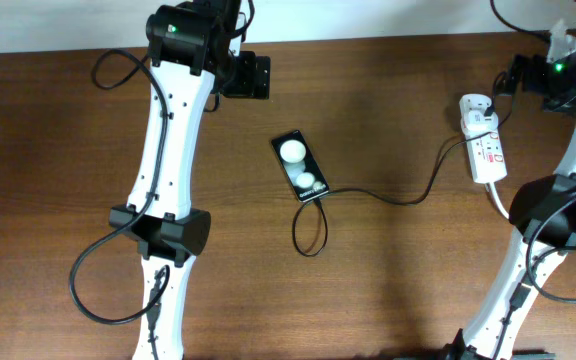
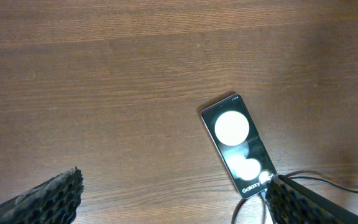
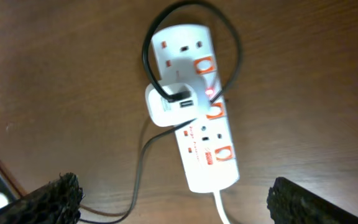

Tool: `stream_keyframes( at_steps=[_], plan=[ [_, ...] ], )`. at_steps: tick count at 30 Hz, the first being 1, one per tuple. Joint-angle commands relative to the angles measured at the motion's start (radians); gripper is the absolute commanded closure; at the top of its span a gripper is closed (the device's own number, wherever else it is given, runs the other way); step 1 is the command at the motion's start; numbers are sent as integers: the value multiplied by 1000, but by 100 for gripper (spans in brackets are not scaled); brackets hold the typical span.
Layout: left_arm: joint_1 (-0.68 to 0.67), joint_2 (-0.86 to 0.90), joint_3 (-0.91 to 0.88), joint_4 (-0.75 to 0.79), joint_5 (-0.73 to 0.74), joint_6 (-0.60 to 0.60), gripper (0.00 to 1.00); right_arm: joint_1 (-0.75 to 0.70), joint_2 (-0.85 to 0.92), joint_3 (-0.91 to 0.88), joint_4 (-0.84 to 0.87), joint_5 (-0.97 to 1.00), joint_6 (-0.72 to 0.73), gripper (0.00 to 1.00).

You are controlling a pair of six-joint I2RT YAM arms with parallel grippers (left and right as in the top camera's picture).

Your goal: Plug charger to phone and switch on socket

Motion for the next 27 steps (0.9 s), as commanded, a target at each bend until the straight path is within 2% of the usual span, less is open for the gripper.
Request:
stream_keyframes(
  at_steps=[1,3,7,25,27],
  plan=[
    [3,-5,19,-1,-13,12,1,-3,-32,165,-59,120,97,1],
    [3,-5,19,-2,-13,12,1,0,-99,166,-59,140,158,1],
    [3,-5,19,-2,-13,12,1,0,-172,166,-59,142,161,2],
    [3,-5,19,-1,-13,12,1,0,-171,160,-58,142,160,1],
    [3,-5,19,-2,-48,13,1,0,-171,160,-58,142,160,1]
  ],
)
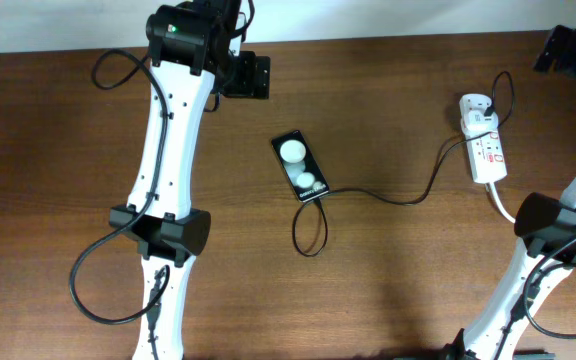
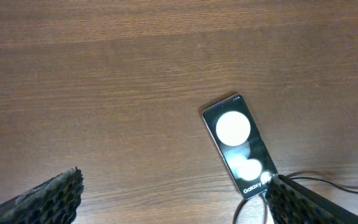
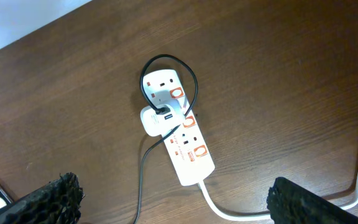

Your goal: Plug charger to phone and switch on socket

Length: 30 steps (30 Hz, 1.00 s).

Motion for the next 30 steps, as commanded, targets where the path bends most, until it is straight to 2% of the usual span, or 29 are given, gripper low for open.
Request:
stream_keyframes(
  at_steps=[1,6,9,14,16,20,30],
  plan=[
    [3,-5,19,-1,-43,12,1,0,-23,10,-6,12,10,1],
    [4,-6,-14,67,-44,12,1,0,-23,10,-6,12,10,1],
    [5,-48,-187,174,-40,12,1,0,-23,10,-6,12,10,1],
    [45,-358,-887,575,-40,12,1,0,-23,10,-6,12,10,1],
    [75,-486,-1095,698,-40,12,1,0,-23,10,-6,12,10,1],
    [130,-763,-1426,906,-46,15,1,0,-23,10,-6,12,10,1],
    [133,-1453,-2173,1440,-78,19,1,0,-23,10,-6,12,10,1]
  ],
)
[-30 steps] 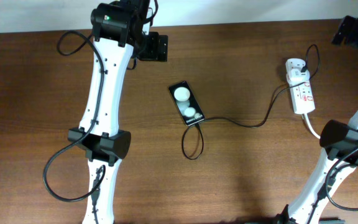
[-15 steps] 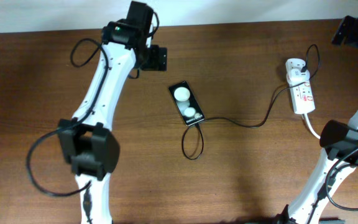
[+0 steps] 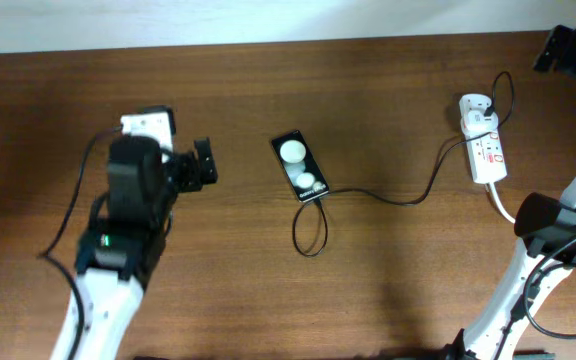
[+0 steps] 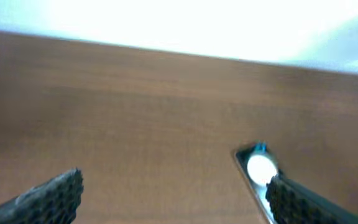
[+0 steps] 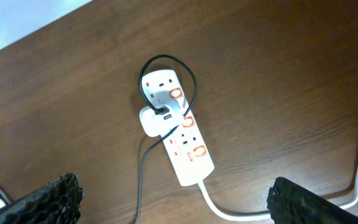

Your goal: Plug charger to phone and switch on socket

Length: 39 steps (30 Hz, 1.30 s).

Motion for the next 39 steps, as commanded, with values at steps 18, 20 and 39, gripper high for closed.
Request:
stream_keyframes(
  at_steps=[18,20,39],
  plan=[
    [74,-887,-768,96,-92,-229,1,0,-22,10,-6,8,8,1],
    [91,-893,-795,97,-95,-229,1,0,-22,10,-6,8,8,1],
    [109,-1116,-919,270,-292,-218,1,0,-22,10,-6,8,8,1]
  ],
)
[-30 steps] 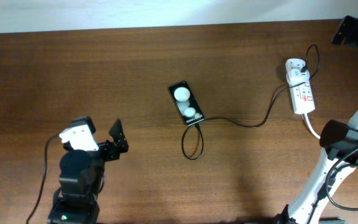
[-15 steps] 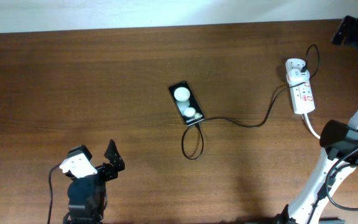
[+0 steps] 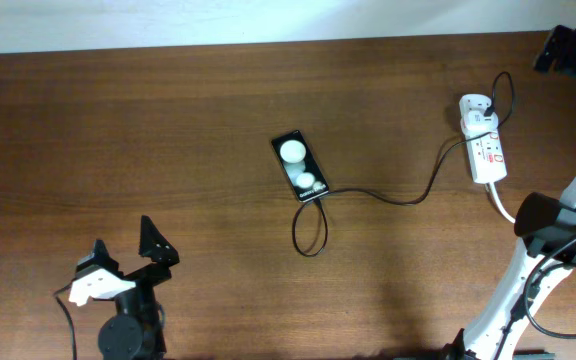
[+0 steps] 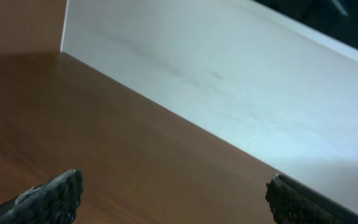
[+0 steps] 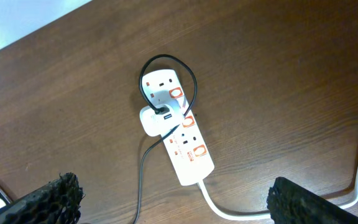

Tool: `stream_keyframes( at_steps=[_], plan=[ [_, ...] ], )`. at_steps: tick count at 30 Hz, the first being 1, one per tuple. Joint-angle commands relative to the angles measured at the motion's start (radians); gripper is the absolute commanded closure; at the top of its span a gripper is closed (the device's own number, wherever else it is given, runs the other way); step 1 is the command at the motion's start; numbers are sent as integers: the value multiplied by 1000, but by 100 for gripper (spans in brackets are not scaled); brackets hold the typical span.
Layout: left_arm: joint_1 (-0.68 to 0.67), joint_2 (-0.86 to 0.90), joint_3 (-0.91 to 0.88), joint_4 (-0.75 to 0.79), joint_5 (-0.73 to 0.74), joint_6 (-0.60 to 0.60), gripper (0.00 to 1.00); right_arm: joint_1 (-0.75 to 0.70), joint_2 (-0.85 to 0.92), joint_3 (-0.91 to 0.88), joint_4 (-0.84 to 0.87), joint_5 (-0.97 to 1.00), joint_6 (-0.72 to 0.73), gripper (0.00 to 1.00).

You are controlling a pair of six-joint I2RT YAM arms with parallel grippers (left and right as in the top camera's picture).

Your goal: Plug charger to phone and switch on socket

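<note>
A black phone [image 3: 300,166] lies face up mid-table with a black cable [image 3: 388,196] running from its lower end to a white charger [image 5: 160,118] plugged in a white power strip [image 3: 484,142]. My left gripper [image 3: 120,251] sits open at the table's front left, far from the phone; its wrist view shows only table and wall. The right gripper [image 3: 568,52] hangs open high above the far right corner, and its fingers [image 5: 48,199] frame the power strip [image 5: 178,134] from above. Nothing is held by either.
The strip's white lead [image 5: 278,211] runs off to the right. The cable makes a loop [image 3: 310,232] just in front of the phone. A pale wall [image 4: 229,81] borders the far edge of the brown table [image 3: 218,110].
My left arm has drawn back from the left-middle of the table to its front left edge, and its camera now faces the wall. The right gripper, phone, cable and strip are unchanged.
The left gripper hovered open behind the phone while the right gripper was low over the power strip. The right one then rose high over the far right corner and stayed. The left arm withdrew to mid-left, then to the front edge. The phone stayed plugged in throughout.
</note>
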Motion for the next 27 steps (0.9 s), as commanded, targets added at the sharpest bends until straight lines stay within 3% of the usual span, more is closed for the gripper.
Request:
stream_keyframes(
  at_steps=[1,12,27],
  plan=[
    [6,-7,-63,2,-17,3,1,0,-22,10,-6,8,8,1],
    [6,-7,-61,-26,279,463,1,0,-22,10,-6,8,8,1],
    [6,-6,-61,-25,291,466,1,0,-22,10,-6,8,8,1]
  ],
)
